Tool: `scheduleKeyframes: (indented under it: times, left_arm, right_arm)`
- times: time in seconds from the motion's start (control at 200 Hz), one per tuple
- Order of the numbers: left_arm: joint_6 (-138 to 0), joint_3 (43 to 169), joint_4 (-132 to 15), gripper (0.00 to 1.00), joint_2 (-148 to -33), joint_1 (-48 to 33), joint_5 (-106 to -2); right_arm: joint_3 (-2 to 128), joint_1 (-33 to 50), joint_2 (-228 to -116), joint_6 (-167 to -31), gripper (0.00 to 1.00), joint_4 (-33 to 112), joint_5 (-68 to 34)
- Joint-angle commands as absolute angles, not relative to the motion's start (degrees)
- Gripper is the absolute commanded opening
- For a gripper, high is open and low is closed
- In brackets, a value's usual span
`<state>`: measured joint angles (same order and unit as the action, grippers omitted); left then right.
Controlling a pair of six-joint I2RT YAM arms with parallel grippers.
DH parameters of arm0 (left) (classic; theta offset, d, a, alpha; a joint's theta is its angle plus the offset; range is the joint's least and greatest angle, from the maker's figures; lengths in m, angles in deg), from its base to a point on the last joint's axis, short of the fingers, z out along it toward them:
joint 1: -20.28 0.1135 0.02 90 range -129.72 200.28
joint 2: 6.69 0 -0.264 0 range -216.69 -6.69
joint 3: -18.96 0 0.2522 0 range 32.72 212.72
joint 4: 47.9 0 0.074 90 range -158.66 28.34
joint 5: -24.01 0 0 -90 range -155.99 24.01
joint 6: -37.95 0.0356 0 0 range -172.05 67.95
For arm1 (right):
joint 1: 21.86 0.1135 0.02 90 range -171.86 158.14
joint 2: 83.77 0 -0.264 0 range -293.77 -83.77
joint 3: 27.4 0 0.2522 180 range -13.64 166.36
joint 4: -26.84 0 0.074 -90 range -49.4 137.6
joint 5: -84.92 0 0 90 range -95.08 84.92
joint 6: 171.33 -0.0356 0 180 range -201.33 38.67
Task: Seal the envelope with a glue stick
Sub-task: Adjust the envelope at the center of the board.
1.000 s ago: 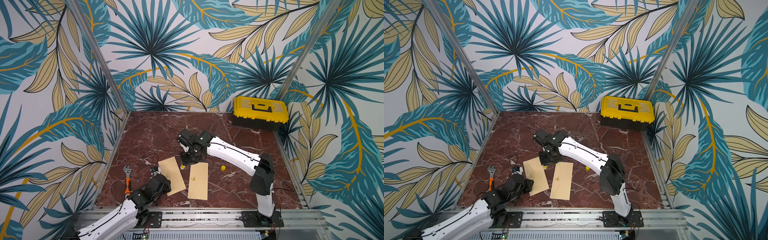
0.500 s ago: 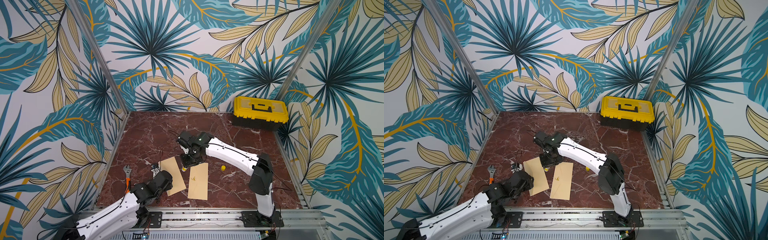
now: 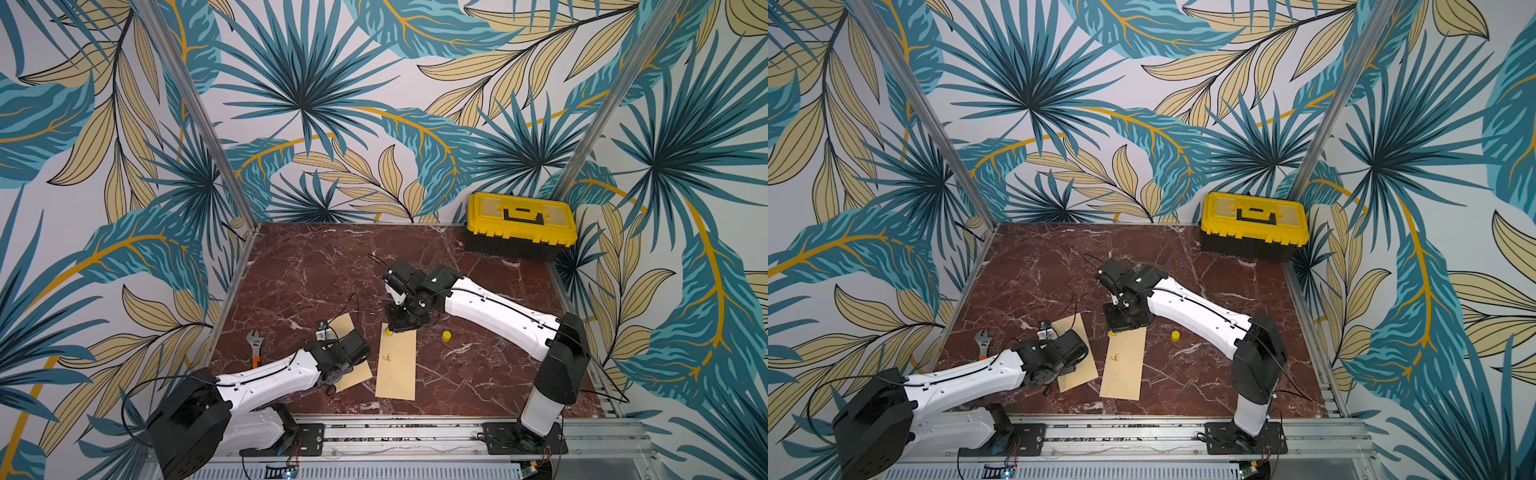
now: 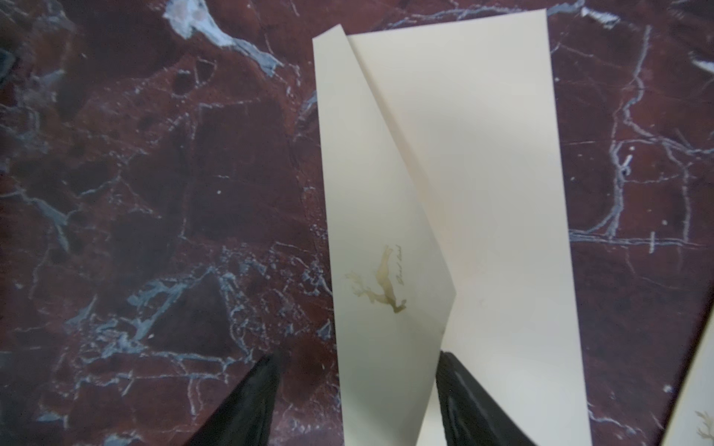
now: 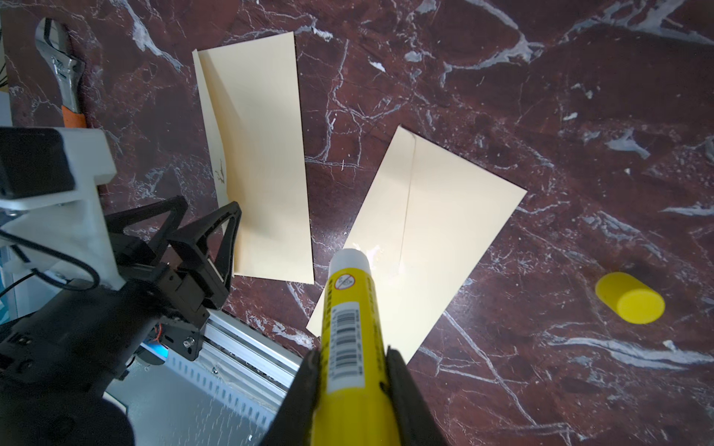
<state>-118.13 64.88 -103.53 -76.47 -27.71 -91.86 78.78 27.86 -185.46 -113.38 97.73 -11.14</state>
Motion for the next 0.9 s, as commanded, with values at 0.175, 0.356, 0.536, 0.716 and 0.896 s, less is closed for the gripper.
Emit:
scheduleKeyframes:
  times: [0.175,0.356,0.536,0.716,0.896]
  left_arm:
    - [-118.7,60.8,-99.5,0.57,-75.3,-27.9,-91.7]
    - [-118.7,58.4,-96.7,0.44,-74.9,-27.4,-91.0]
    - [-117.1,56.8,-94.9,0.23,-72.1,-27.0,-89.7]
    - [-111.1,55.9,-90.0,0.07,-69.3,-27.1,-86.3]
    - [-106.2,53.6,-84.8,0.02,-63.8,-27.3,-83.3]
  right_arm:
    - [77.2,27.2,-183.7,-112.3,0.0,96.1,-11.5]
    - [77.0,27.1,-183.2,-112.7,0.0,96.0,-11.2]
    - [76.9,27.1,-182.5,-113.0,0.0,96.0,-10.8]
    - [77.3,27.1,-182.6,-113.4,0.0,95.9,-11.4]
    - [77.8,27.1,-183.1,-113.7,0.0,96.5,-12.5]
